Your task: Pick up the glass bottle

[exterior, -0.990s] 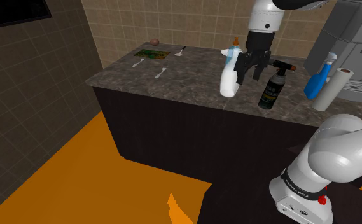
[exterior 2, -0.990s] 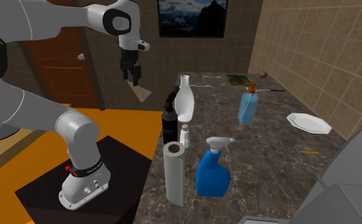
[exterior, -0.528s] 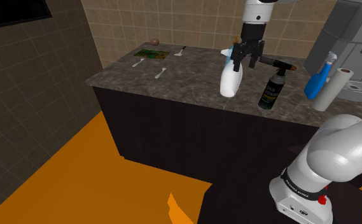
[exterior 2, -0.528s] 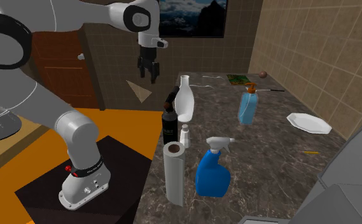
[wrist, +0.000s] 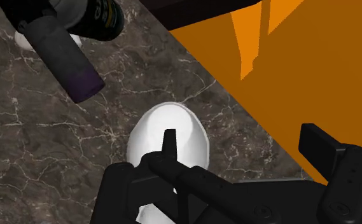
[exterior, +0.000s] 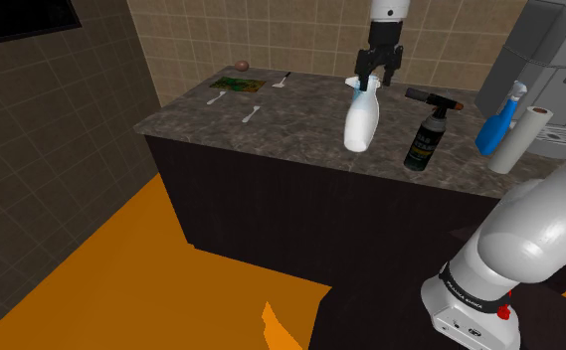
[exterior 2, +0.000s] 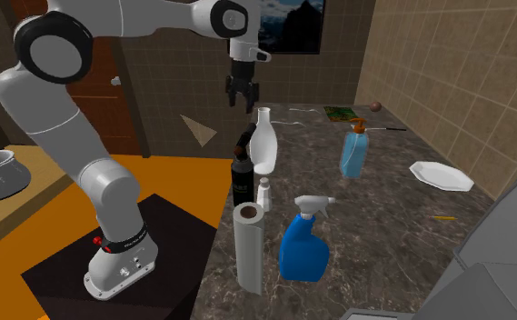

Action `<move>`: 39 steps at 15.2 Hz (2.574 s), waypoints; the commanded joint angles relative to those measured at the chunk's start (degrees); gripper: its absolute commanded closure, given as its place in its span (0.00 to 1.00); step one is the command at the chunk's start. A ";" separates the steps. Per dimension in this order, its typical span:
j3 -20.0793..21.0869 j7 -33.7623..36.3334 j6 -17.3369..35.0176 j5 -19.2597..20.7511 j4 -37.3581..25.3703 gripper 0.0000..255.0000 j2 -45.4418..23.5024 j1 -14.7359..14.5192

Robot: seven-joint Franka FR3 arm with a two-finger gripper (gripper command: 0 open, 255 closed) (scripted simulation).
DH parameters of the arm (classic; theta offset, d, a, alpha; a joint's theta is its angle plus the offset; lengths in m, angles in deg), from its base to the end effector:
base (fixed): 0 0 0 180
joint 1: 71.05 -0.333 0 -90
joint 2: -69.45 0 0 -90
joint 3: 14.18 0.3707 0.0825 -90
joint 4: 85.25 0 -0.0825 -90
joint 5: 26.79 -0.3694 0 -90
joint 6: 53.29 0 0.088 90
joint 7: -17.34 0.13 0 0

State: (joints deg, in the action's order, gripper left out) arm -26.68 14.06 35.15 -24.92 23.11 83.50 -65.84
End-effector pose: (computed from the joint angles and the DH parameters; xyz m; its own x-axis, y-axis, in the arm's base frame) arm 0.4146 -0.1502 0.6258 0.9657 -0.2367 -0.1064 -0.2407 -0.9702 -0.0262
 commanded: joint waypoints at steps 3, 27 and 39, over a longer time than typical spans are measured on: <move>-2.16 -3.19 -1.40 -0.02 -9.86 0.00 -8.65 1.08; -3.60 -5.53 1.84 -0.38 -12.76 1.00 -14.92 2.33; -3.82 -6.25 -8.13 -0.99 -25.06 1.00 -17.34 2.63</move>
State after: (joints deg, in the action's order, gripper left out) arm -30.49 7.86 28.09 -25.83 -0.62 66.44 -63.24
